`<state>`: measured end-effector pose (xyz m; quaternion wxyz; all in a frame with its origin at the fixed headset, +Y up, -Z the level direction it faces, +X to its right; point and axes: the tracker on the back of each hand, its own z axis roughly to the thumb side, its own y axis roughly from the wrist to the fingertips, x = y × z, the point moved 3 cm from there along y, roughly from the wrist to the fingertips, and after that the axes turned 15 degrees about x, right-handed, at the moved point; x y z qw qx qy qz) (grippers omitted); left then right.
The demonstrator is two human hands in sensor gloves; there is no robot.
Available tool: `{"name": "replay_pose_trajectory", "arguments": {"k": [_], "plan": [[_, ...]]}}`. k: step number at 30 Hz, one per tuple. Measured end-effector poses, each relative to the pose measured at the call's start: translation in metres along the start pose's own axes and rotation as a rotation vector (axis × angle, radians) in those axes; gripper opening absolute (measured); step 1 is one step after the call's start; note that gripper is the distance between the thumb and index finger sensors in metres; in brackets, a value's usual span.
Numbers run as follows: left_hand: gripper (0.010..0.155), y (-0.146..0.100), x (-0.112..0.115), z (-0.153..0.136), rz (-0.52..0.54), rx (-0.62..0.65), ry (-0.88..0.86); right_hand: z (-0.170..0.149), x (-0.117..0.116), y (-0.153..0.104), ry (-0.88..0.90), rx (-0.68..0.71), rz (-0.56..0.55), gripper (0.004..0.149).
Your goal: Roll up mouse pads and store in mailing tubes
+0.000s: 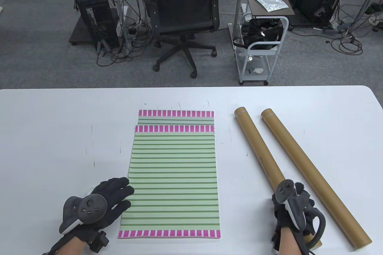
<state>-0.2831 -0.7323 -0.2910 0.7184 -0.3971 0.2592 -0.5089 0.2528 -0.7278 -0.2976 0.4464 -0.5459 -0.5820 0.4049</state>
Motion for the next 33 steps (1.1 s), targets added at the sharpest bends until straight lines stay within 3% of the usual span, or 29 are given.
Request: {"name": "replay_pose_trajectory", "arguments": {"k": [3, 7, 10, 13, 15, 20, 22, 26, 33], "plan": [[0.060, 0.004, 0.004, 0.009, -0.040, 0.033, 0.038, 0.038, 0.021, -0.011, -0.041, 0.187, -0.113, 0.084], [0.056, 0.009, 0.016, 0.029, -0.145, 0.105, 0.089, 0.103, 0.028, -0.036, 0.161, 0.568, -0.125, 0.073], [0.052, 0.013, 0.029, 0.048, -0.242, 0.170, 0.160, 0.151, 0.013, -0.059, 0.263, 0.838, 0.035, 0.063], [0.048, 0.014, 0.040, 0.062, -0.277, 0.232, 0.173, 0.181, 0.000, -0.079, 0.164, 1.048, 0.150, 0.048], [0.049, 0.014, 0.046, 0.068, -0.316, 0.250, 0.178, 0.187, -0.009, -0.086, 0.109, 1.101, 0.188, 0.046], [0.060, 0.013, 0.066, 0.070, -0.453, 0.242, 0.241, 0.195, -0.040, -0.098, 0.120, 1.163, 0.412, 0.052], [0.060, 0.015, 0.066, 0.072, -0.438, 0.238, 0.261, 0.198, -0.037, -0.099, 0.070, 1.180, 0.277, 0.050], [0.060, 0.018, 0.071, 0.073, -0.440, 0.223, 0.357, 0.200, -0.039, -0.096, 0.061, 1.146, 0.258, 0.044], [0.058, 0.022, 0.071, 0.057, -0.446, 0.150, 0.194, 0.198, -0.042, -0.090, 0.114, 1.100, 0.288, 0.040]]}}
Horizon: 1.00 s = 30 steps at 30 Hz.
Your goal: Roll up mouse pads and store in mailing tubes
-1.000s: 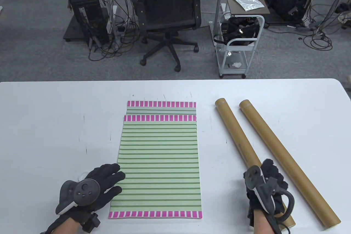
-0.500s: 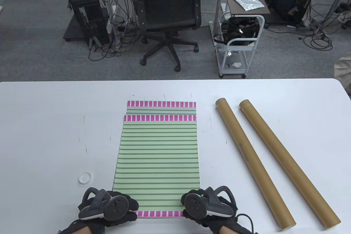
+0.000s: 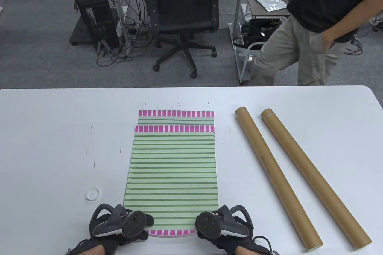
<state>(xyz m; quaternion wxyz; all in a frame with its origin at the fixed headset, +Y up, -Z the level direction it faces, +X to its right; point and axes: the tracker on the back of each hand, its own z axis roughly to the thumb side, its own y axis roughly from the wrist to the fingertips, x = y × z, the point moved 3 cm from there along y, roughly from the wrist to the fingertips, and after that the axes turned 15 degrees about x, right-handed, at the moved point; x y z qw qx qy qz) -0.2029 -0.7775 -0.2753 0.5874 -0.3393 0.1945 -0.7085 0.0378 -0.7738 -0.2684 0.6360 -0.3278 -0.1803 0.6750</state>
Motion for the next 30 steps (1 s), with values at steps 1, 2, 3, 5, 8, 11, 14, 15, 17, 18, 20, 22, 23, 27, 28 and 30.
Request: {"name": "replay_pose_trajectory", "arguments": {"k": [1, 2, 3, 5, 8, 11, 14, 15, 17, 18, 20, 22, 23, 27, 28, 30], "plan": [[0.059, 0.001, 0.001, -0.002, -0.002, -0.012, -0.015, 0.001, -0.001, 0.001, -0.015, 0.005, 0.008, 0.041], [0.059, 0.002, 0.001, -0.004, -0.008, -0.026, -0.029, 0.003, -0.002, 0.001, -0.036, 0.010, 0.013, 0.043], [0.060, 0.003, 0.002, -0.005, -0.018, -0.034, -0.034, 0.005, -0.003, 0.001, -0.052, 0.016, 0.016, 0.045], [0.061, 0.003, 0.004, -0.006, -0.027, -0.061, -0.035, 0.011, -0.005, 0.002, -0.117, 0.039, 0.028, 0.052], [0.062, 0.005, 0.006, -0.007, -0.059, -0.085, -0.046, 0.024, -0.009, 0.004, -0.255, 0.111, 0.062, 0.063], [0.065, 0.006, 0.007, -0.005, -0.070, -0.097, -0.015, 0.032, -0.013, 0.004, -0.355, 0.168, 0.096, 0.069], [0.069, 0.008, 0.006, -0.002, -0.076, -0.092, 0.031, 0.036, -0.017, 0.005, -0.409, 0.199, 0.114, 0.067], [0.070, 0.008, 0.007, 0.000, -0.078, -0.089, 0.042, 0.037, -0.016, 0.006, -0.424, 0.200, 0.111, 0.065], [0.071, 0.008, 0.008, 0.006, -0.084, -0.067, 0.093, 0.036, -0.016, 0.007, -0.403, 0.190, 0.112, 0.062], [0.070, 0.008, 0.008, 0.009, -0.083, -0.049, 0.118, 0.036, -0.016, 0.008, -0.391, 0.186, 0.117, 0.061], [0.071, 0.008, 0.008, 0.019, -0.081, -0.001, 0.190, 0.036, -0.016, 0.010, -0.402, 0.182, 0.124, 0.059], [0.069, 0.008, 0.009, 0.028, -0.078, 0.047, 0.251, 0.036, -0.016, 0.012, -0.393, 0.176, 0.135, 0.059], [0.066, 0.008, 0.008, 0.033, -0.082, 0.080, 0.268, 0.035, -0.016, 0.012, -0.384, 0.174, 0.139, 0.058], [0.054, 0.009, 0.004, 0.043, -0.054, 0.096, 0.301, 0.032, -0.016, 0.012, -0.381, 0.153, 0.122, 0.058], [0.053, 0.008, 0.002, 0.046, -0.047, 0.103, 0.316, 0.033, -0.016, 0.012, -0.397, 0.157, 0.117, 0.058], [0.053, 0.005, -0.001, 0.053, -0.043, 0.119, 0.361, 0.034, -0.014, 0.011, -0.410, 0.162, 0.097, 0.057]]}}
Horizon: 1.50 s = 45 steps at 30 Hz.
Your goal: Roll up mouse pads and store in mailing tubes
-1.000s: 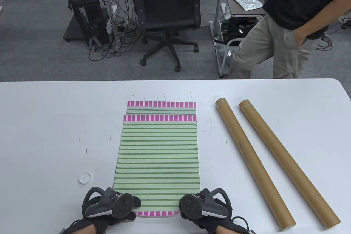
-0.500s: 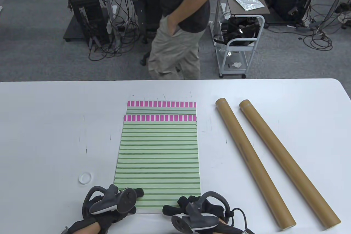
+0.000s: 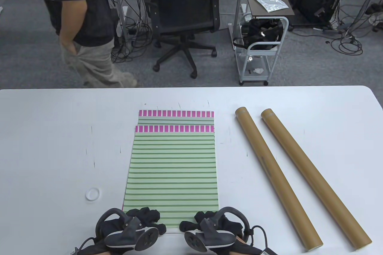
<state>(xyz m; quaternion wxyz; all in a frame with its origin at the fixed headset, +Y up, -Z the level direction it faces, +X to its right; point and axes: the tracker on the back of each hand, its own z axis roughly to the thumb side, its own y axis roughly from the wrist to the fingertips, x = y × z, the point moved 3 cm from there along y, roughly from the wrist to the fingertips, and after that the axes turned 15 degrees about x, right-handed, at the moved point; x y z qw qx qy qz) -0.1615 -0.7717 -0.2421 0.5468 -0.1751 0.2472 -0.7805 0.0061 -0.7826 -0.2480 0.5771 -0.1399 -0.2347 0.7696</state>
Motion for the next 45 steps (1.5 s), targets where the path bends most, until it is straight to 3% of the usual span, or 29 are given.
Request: {"name": "replay_pose_trajectory", "arguments": {"k": [4, 7, 11, 15, 18, 27, 40, 45], "plan": [[0.050, 0.004, -0.004, 0.014, -0.045, 0.003, 0.118, 0.002, 0.000, 0.000, -0.025, 0.009, 0.002, 0.055], [0.046, 0.007, -0.002, 0.009, -0.072, -0.031, -0.037, 0.007, 0.000, 0.003, -0.077, 0.034, 0.037, 0.054], [0.048, 0.005, 0.002, 0.005, -0.074, -0.022, -0.078, 0.006, 0.002, 0.005, -0.038, 0.041, 0.024, 0.050], [0.051, 0.009, 0.010, -0.006, -0.099, -0.026, -0.222, -0.011, -0.008, 0.003, 0.180, 0.018, 0.059, 0.051], [0.052, 0.011, 0.014, -0.010, -0.080, -0.048, -0.215, -0.020, -0.015, 0.002, 0.335, -0.020, 0.048, 0.053], [0.037, 0.011, 0.007, -0.011, 0.004, -0.115, -0.163, -0.016, -0.008, 0.013, 0.205, -0.011, 0.021, 0.048], [0.043, 0.008, 0.003, 0.003, 0.025, -0.074, 0.044, 0.016, 0.008, 0.014, -0.193, 0.052, -0.014, 0.044], [0.043, 0.004, 0.002, 0.008, -0.009, 0.023, -0.119, 0.025, 0.009, 0.006, -0.067, 0.070, 0.003, 0.044]]}}
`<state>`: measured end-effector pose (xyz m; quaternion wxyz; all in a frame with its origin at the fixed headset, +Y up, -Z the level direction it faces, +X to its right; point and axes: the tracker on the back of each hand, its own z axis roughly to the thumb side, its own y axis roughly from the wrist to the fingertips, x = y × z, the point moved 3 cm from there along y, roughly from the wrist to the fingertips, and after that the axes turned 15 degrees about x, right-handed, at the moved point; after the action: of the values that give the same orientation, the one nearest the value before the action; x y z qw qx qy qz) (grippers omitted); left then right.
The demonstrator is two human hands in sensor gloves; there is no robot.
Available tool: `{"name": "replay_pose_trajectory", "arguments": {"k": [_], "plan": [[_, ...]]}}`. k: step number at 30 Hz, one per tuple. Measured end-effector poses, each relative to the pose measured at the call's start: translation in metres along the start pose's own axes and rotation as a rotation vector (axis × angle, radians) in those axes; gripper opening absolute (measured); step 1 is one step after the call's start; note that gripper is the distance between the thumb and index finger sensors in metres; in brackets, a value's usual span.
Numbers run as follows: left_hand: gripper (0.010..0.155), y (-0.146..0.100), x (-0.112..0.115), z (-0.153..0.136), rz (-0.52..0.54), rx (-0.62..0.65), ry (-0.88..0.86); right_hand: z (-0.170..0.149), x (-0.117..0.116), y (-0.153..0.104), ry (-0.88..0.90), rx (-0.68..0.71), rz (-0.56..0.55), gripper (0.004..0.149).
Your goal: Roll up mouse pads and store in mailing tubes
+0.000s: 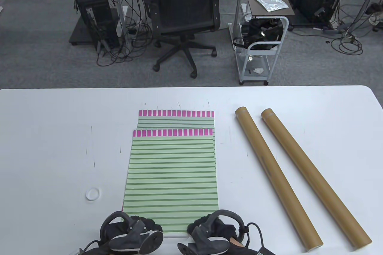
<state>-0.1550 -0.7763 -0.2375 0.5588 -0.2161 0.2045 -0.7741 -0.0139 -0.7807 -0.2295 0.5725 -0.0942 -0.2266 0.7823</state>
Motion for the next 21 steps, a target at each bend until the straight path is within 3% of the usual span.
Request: {"name": "replay_pose_trajectory", "arguments": {"k": [3, 6, 10, 12, 13, 15, 19, 21], "plan": [[0.043, 0.002, -0.001, -0.007, 0.002, -0.025, -0.021, -0.003, 0.001, 0.003, -0.047, 0.000, 0.008, 0.043], [0.052, 0.003, 0.003, -0.014, -0.004, -0.072, -0.066, -0.017, -0.006, 0.005, 0.133, -0.045, 0.032, 0.041], [0.067, 0.009, 0.006, -0.020, -0.021, -0.204, 0.101, -0.027, -0.010, 0.003, 0.120, -0.109, 0.029, 0.038], [0.070, 0.011, 0.007, -0.024, -0.050, -0.235, 0.100, -0.032, -0.011, 0.000, 0.095, -0.173, -0.014, 0.041], [0.071, 0.012, 0.008, -0.024, -0.051, -0.238, 0.084, -0.036, -0.013, -0.002, 0.059, -0.191, -0.029, 0.049], [0.072, 0.013, 0.009, -0.026, -0.054, -0.245, 0.083, -0.036, -0.016, -0.001, 0.073, -0.167, -0.002, 0.057], [0.071, 0.013, 0.010, -0.025, -0.060, -0.250, 0.087, -0.014, -0.019, 0.006, 0.092, 0.013, 0.044, 0.076], [0.071, 0.012, 0.010, -0.026, -0.063, -0.255, 0.069, -0.009, -0.019, 0.006, 0.033, 0.037, 0.053, 0.071]]}}
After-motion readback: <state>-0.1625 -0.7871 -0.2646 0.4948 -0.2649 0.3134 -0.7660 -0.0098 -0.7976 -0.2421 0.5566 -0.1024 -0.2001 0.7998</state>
